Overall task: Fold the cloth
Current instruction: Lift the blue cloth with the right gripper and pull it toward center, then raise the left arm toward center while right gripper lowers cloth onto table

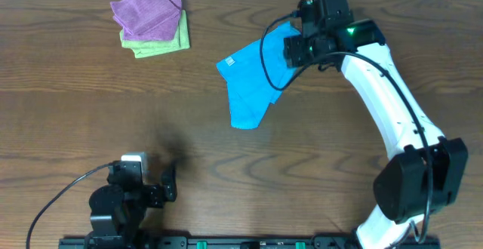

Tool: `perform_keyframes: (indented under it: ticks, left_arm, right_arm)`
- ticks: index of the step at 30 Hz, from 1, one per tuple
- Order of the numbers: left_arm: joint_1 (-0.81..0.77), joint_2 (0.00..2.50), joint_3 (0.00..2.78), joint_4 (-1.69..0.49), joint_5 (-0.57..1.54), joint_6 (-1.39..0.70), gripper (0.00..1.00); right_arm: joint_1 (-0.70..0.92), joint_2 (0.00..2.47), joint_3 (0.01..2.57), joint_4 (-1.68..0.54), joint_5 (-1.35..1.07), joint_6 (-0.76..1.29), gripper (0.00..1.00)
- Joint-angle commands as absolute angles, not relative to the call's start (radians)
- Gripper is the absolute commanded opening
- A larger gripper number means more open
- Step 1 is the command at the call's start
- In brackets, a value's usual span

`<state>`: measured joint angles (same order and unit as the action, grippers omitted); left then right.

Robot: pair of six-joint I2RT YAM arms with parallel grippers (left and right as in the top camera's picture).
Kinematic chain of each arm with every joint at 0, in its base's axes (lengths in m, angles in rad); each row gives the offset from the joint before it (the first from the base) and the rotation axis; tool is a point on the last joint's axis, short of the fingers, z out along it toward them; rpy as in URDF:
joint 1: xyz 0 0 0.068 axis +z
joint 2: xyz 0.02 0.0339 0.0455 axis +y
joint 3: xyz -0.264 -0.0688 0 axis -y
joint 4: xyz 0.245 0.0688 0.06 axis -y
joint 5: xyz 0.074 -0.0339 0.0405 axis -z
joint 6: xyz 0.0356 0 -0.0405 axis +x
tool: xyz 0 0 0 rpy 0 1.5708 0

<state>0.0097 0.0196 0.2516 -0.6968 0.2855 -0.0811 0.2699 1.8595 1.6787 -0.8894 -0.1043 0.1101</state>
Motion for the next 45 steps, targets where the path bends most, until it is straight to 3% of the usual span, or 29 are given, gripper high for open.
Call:
perform_keyframes:
  ticks: [1,13,19,24,28,45]
  left_arm:
    - [0.005,0.079,0.313,-0.68,0.342,-0.167,0.96]
    - [0.005,0.743,0.774,-0.78,0.458,-0.173,0.96]
    - [0.005,1.042,0.978,-0.823,0.699,-0.173,0.95]
    - [0.005,1.151,0.994,-0.72,0.936,-0.225,0.95]
    - [0.005,1.208,0.994,-0.664,0.943,-0.308,0.96]
    - [0.005,1.274,0.993,-0.668,0.909,-0.33,0.95]
  right_arm:
    - [0.224,1.861,1.623,-0.896,-0.213,0.165,0.65]
    - [0.138,1.861,1.27,-0.639,-0.488,0.296,0.61]
    - [0.157,1.864,1.202,-0.511,-0.505,0.397,0.56]
    - [0.171,1.869,1.183,-0.482,-0.489,0.423,0.55]
    - [0.183,1.881,1.182,-0.464,-0.459,0.434,0.54]
    - [0.205,2.028,1.182,-0.376,-0.445,0.522,0.5]
